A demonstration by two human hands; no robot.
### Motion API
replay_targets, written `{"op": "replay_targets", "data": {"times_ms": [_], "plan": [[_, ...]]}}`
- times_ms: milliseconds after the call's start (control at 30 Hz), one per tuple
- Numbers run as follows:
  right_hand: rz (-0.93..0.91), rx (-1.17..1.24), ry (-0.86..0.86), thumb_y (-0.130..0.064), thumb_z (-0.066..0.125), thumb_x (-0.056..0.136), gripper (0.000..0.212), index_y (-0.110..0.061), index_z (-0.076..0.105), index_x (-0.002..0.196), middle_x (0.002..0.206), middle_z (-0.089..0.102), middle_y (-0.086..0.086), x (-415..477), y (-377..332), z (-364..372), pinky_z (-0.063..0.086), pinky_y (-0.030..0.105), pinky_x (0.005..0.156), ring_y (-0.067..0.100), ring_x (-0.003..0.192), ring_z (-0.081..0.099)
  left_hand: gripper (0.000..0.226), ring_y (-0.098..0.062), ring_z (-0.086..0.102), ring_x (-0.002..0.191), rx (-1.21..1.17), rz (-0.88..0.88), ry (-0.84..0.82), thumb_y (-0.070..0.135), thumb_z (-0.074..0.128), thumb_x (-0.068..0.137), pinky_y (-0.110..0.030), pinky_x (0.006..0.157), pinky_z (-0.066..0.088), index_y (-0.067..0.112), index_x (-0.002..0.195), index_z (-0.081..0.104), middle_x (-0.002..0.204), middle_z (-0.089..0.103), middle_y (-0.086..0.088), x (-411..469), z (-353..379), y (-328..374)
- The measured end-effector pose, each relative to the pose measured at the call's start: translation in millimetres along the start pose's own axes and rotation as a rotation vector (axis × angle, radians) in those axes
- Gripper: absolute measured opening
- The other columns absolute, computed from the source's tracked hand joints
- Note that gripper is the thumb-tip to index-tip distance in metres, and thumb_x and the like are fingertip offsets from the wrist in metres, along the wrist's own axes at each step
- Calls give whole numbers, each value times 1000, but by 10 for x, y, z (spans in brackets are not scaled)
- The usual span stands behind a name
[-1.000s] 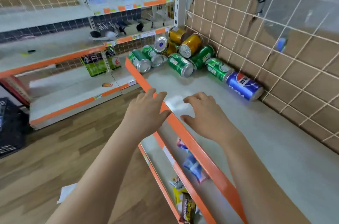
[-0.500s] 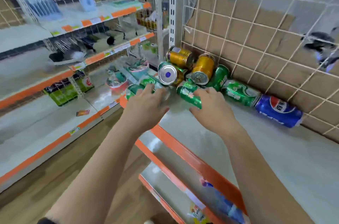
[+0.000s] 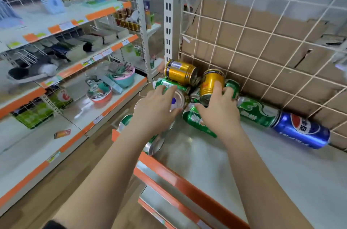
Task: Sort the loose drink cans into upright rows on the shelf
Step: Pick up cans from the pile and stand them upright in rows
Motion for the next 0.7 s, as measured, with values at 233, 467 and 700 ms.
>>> {"op": "replay_targets", "data": {"times_ms": [233,467,700], "plan": [[70,-9,18,-57,59,82,89,-18,8,144,135,29,19,201,48,93,43,48,90,42,117,44,44,-27,52,105,-1,26,-35,53,45,90,-38,83,45,15,110,55,110,53,-8,475,146,157],[165,-19,74,-54,60,82,94,-21,0,147,137,27,18,275,80,142,42,47,91,39,121,37,50,-28,55,96,29,33,-169,63,50,81,-33,71,40,14,92,51,101,60,-10,853,284,116],[205,81,120,-42,61,82,86,-17,11,146,134,31,16,295,81,114,41,41,87,35,118,37,40,-24,54,90,22,79,-424,43,61,81,-30,71,40,15,109,52,101,58,-5,867,244,146]]}}
Point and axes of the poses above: each hand's wrist, its own x-axis towards the middle knuckle, its own z-axis out of the palm, y = z × x, the point moved 6 cm from there along x, towards the middle knuckle
